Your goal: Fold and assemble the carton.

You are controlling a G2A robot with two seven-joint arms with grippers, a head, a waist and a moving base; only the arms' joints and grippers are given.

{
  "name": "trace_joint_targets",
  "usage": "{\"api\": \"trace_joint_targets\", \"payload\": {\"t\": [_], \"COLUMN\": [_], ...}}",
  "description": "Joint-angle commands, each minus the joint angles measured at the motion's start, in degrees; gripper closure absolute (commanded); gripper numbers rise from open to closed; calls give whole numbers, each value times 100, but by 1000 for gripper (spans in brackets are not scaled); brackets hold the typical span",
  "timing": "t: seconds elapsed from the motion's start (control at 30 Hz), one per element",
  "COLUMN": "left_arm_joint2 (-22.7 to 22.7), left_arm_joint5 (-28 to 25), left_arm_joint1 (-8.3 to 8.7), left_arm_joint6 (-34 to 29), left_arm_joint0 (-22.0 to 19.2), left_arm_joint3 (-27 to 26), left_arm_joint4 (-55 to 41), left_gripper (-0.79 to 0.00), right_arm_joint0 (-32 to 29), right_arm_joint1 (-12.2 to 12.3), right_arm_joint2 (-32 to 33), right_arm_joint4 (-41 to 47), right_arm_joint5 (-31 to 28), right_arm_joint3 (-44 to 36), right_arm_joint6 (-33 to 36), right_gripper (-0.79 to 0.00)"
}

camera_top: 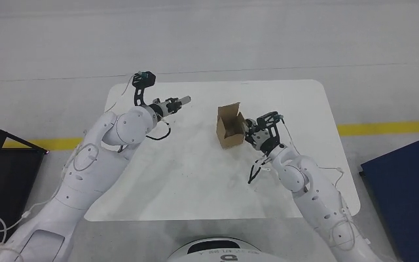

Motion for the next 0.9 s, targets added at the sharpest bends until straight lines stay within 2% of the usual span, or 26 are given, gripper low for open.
{"api": "trace_joint_targets", "payload": {"t": [0.0, 0.13, 0.23, 0.4, 0.53, 0.6, 0.67, 0.87], "left_arm_joint2": [15, 100, 131, 58, -27, -70, -112, -249], "left_arm_joint5": [-1, -6, 4, 28, 61, 74, 92, 87], "left_arm_joint1": [-12, -51, -74, -87, -89, -86, -84, -74], "left_arm_joint6": [-3, -2, -16, -43, -30, -38, -59, -139], "left_arm_joint0": [39, 46, 35, 85, 165, 212, 255, 350], "left_arm_joint3": [-55, -101, -102, -72, -133, -163, -188, -256], "left_arm_joint4": [-3, 57, 118, 140, 174, 205, 232, 316], "left_gripper": [-785, -785, -785, -785, -785, -785, -785, -785], "right_arm_joint0": [-93, -378, -553, -418, 12, 224, 406, 662], "right_arm_joint1": [9, 50, 91, 157, 166, 148, 122, 104], "right_arm_joint2": [42, 290, 547, 770, 476, 329, 132, -344], "right_arm_joint4": [-49, 38, 369, 345, 159, 86, -65, -111], "right_arm_joint5": [87, 99, -241, -1006, -2053, -2189, -2215, -3214], "right_arm_joint3": [-114, -290, -286, 124, 547, 746, 857, 926], "right_arm_joint6": [44, 117, 159, 287, 475, 488, 578, 828], "right_gripper": [-594, -739, -767, -757, -730, -739, -708, -699]}}
